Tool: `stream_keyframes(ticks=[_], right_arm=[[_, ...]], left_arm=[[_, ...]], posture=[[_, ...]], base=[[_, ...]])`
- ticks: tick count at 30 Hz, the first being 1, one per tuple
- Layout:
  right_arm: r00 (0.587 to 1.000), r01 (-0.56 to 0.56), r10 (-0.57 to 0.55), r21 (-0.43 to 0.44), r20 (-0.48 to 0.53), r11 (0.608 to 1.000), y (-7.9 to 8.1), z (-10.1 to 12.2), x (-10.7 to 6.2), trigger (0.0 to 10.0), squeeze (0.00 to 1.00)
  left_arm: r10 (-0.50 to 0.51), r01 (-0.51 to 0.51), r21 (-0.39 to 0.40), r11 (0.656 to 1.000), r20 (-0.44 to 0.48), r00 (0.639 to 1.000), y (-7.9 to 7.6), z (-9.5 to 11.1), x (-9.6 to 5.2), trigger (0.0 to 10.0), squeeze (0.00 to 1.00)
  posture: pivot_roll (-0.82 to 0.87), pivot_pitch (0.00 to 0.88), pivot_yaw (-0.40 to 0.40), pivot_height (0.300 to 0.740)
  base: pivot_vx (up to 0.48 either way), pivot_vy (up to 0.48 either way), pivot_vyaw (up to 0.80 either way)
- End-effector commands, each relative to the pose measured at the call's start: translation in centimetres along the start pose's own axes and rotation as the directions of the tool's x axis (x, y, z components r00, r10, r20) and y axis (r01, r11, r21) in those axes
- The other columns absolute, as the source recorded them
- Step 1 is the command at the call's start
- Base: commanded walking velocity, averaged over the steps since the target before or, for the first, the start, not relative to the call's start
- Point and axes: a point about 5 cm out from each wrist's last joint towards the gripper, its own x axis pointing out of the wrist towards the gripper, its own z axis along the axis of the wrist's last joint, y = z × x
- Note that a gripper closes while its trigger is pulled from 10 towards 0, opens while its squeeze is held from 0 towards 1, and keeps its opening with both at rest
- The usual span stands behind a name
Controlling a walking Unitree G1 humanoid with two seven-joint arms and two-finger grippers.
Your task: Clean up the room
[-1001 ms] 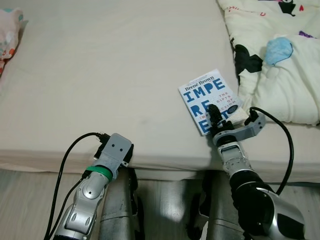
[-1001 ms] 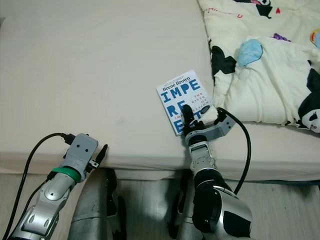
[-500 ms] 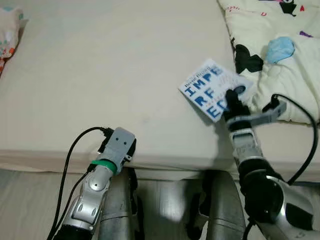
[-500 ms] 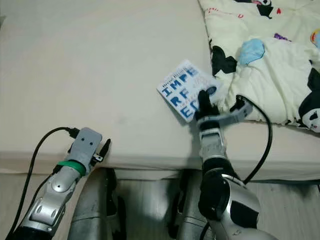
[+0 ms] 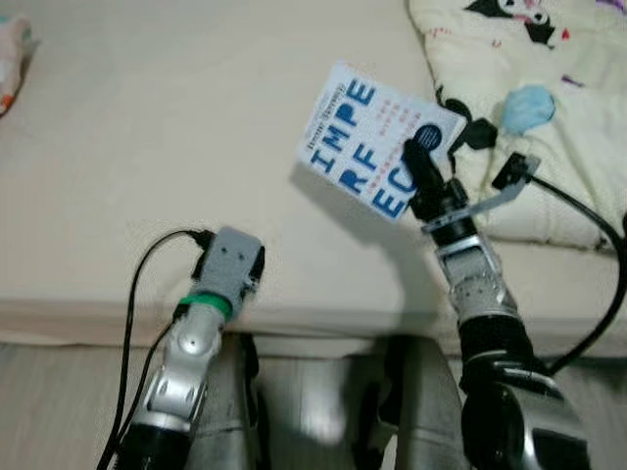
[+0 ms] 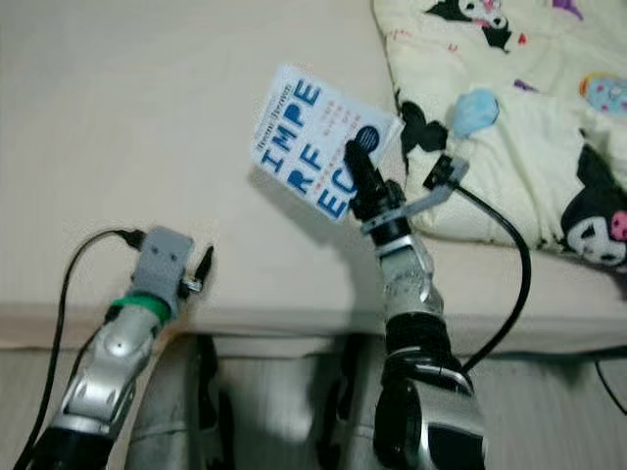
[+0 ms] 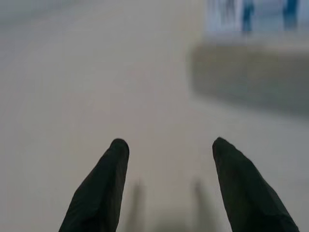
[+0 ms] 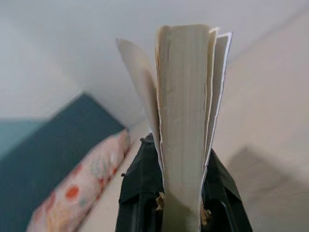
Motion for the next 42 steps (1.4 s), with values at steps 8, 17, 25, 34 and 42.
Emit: stream_keyframes(ticks=[8,17,25,34,42], right_arm=[[0.992,0.087,-0.114,-0.368,-0.052,0.926,0.9,-0.6,-2.5,10.0,0.0],[0.988,0.125,-0.153,-0.467,-0.021,0.875,1.1,0.4,-3.0,10.0,0.0],[0.987,0.131,-0.161,-0.532,-0.01,0.836,1.1,1.1,-2.3,10.0,0.0],[0.984,0.144,-0.178,-0.537,-0.012,0.831,1.4,0.6,-2.5,10.0,0.0],[0.981,0.159,-0.196,-0.542,-0.011,0.825,1.1,0.7,-2.8,10.0,0.0]], left_arm=[[0.09,-0.077,-0.229,0.97,0.049,0.995,2.0,2.6,0.5,10.0,0.0],[0.109,-0.084,-0.297,0.951,0.068,0.992,1.6,3.5,1.2,10.0,0.0],[0.091,-0.067,-0.316,0.946,0.062,0.994,0.7,3.7,1.3,10.0,0.0],[0.079,-0.06,-0.315,0.947,0.048,0.996,0.4,3.5,1.4,10.0,0.0],[0.046,-0.027,-0.306,0.952,0.054,0.997,-0.1,3.7,1.7,10.0,0.0]], posture=[[0.04,0.04,0.009,0.57],[0.03,0.0,-0.02,0.58],[0.03,0.0,-0.027,0.61],[0.03,0.0,-0.024,0.635],[0.03,0.004,-0.022,0.665]], base=[[0.0,0.0,0.0],[0.0,0.0,0.0],[0.0,0.0,0.0],[0.0,0.0,0.0],[0.0,0.0,0.0]])
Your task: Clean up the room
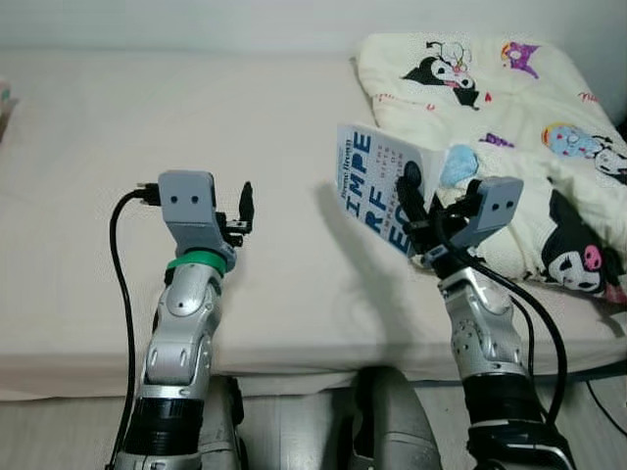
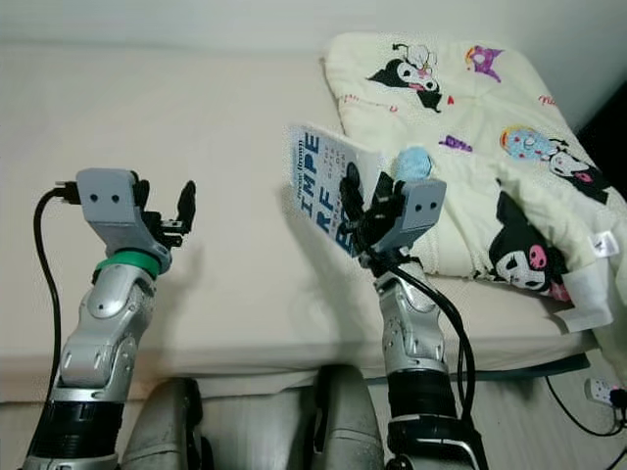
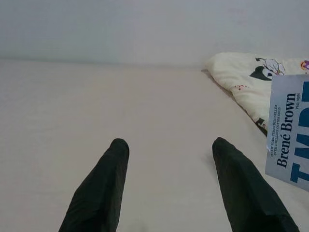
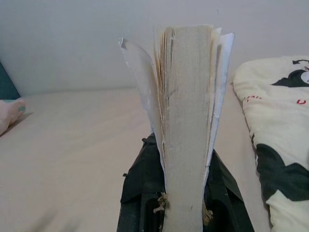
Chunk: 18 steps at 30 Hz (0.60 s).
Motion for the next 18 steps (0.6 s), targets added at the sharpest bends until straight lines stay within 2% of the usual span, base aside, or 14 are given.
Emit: stream_keyframes(ticks=[1,18], right_arm=[[0.999,0.005,-0.004,-0.018,0.036,1.0,-0.22,0.75,-0.03,10.0,0.0],[0.999,0.021,-0.02,-0.019,0.038,1.0,-0.24,0.71,0.01,10.0,0.0]], left_arm=[[-0.023,0.023,0.003,1.0,-0.017,1.0,-0.47,-0.17,0.1,10.0,0.0],[-0.051,0.052,0.026,0.998,-0.037,0.998,-0.74,-0.48,0.32,10.0,0.0]], posture=[[0.03,0.004,-0.022,0.67],[0.03,0.001,-0.014,0.725]], base=[[0.0,0.0,0.0],[0.0,0.0,0.0]])
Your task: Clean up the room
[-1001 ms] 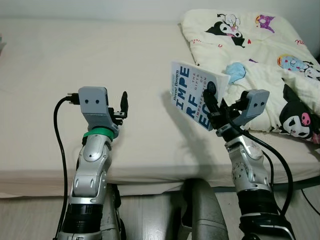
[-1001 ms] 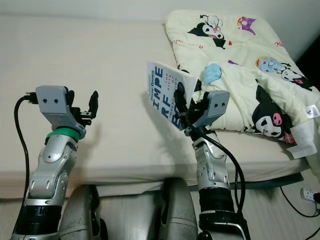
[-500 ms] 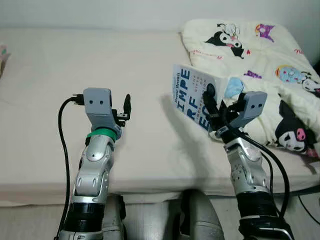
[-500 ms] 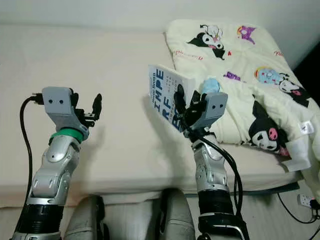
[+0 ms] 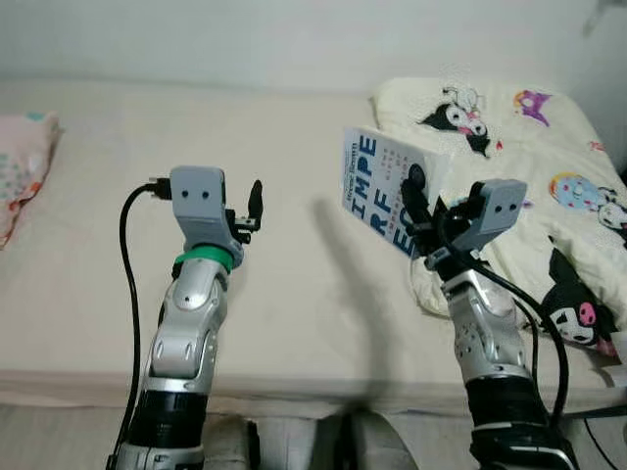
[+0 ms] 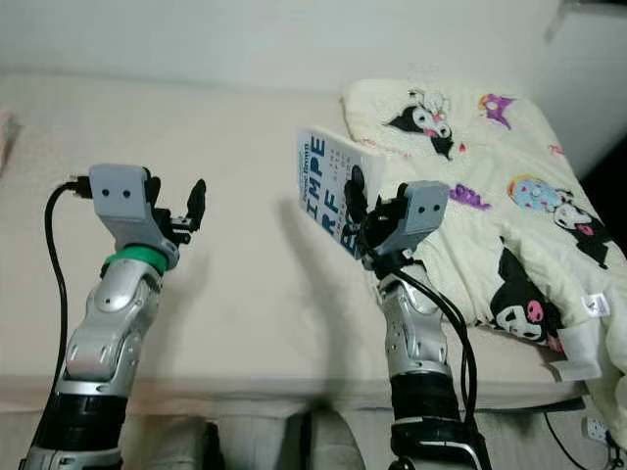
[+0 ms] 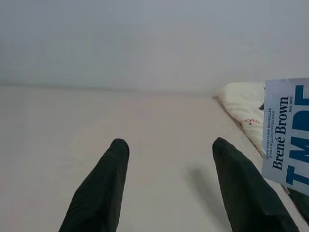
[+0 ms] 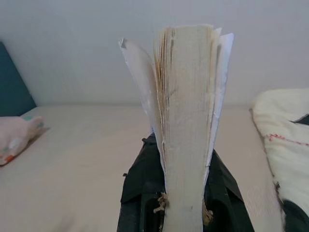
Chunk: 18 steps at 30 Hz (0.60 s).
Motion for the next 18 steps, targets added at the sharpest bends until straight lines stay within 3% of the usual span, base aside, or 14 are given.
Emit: stream_keyframes(ticks=[1,8,18], right_arm=[[0.999,0.003,-0.003,-0.009,0.039,1.0,0.0,0.6,0.0,10.0,0.0],[0.999,0.052,-0.051,-0.013,0.018,0.999,-0.5,0.3,0.1,10.0,0.0],[0.998,0.068,-0.068,-0.005,0.012,0.998,-0.6,0.1,0.0,10.0,0.0]], left_arm=[[-0.017,0.017,0.011,1.0,-0.043,0.999,-0.2,-0.9,-0.1,10.0,0.0],[-0.122,0.123,0.007,0.992,-0.066,0.99,-1.3,-1.1,-0.1,10.0,0.0],[-0.173,0.174,0.027,0.984,-0.05,0.984,-2.0,-0.9,-0.1,10.0,0.0]], posture=[[0.03,0.001,-0.014,0.725],[0.03,0.0,-0.01,0.74],[0.03,0.0,-0.003,0.74]], base=[[0.0,0.0,0.0],[0.0,0.0,0.0],[0.0,0.0,0.0]])
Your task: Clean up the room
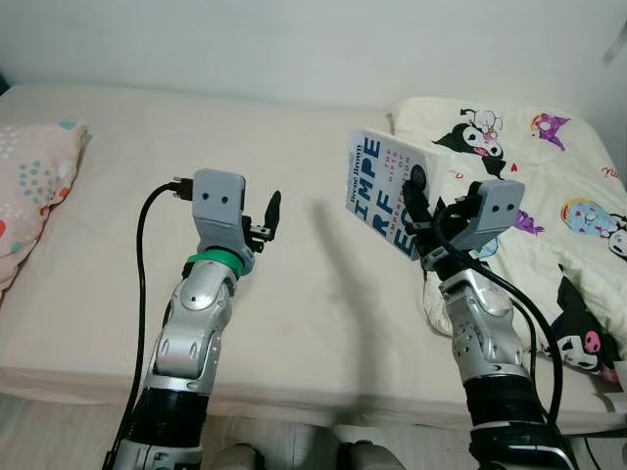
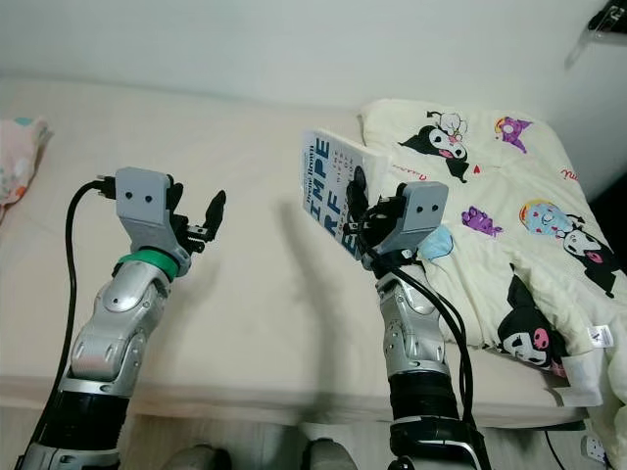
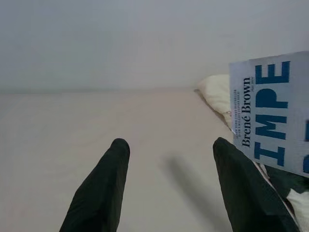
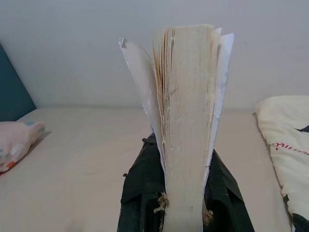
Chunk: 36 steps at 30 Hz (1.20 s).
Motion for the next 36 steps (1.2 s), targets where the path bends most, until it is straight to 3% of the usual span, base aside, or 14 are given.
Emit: stream_keyframes(ticks=[1,7,36], right_arm=[[1.0,0.017,-0.017,-0.003,0.024,1.0,-0.39,0.36,-0.07,10.0,0.0],[0.999,0.022,-0.022,0.001,0.024,1.0,-0.41,0.32,-0.09,10.0,0.0],[0.999,0.033,-0.033,0.006,0.012,0.999,-0.36,-0.03,-0.09,10.0,0.0]], left_arm=[[-0.019,0.019,0.004,1.0,-0.01,1.0,-0.32,-0.24,0.01,10.0,0.0],[-0.025,0.025,-0.019,1.0,-0.013,1.0,-0.28,-0.24,-0.02,10.0,0.0],[-0.036,0.035,-0.024,0.999,-0.014,0.999,-0.18,-0.22,-0.04,10.0,0.0]], posture=[[0.03,0.0,-0.003,0.74],[0.03,0.001,-0.002,0.74],[0.03,0.003,0.007,0.74]], base=[[0.0,0.0,0.0],[0.0,0.111,0.0],[0.0,0.48,-0.02]])
